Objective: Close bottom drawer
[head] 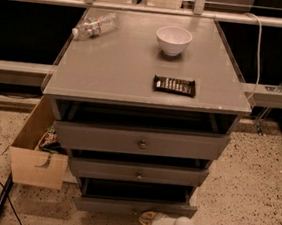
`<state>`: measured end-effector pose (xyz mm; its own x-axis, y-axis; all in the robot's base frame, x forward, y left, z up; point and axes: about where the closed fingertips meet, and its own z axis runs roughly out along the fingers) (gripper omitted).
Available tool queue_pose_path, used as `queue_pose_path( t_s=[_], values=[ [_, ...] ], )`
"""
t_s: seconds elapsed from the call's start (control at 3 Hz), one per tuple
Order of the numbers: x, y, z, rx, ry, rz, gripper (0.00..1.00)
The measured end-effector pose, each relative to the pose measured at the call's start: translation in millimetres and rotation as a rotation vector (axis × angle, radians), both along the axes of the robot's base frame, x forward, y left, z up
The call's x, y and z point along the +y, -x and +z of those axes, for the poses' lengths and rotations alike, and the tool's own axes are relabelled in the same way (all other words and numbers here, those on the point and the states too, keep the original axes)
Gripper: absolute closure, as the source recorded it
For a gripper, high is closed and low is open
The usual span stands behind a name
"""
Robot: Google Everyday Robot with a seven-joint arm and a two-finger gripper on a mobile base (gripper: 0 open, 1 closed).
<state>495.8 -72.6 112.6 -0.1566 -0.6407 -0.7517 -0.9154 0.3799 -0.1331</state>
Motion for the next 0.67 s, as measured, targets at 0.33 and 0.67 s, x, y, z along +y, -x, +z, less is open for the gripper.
queue_pose_path(
  t_s=[0.33, 0.67],
  values=[
    [0, 0, 0, 0.000, 0.000, 0.000, 1.00],
    [5, -10, -1, -0.028, 0.011, 0.016, 1.00]
  ],
)
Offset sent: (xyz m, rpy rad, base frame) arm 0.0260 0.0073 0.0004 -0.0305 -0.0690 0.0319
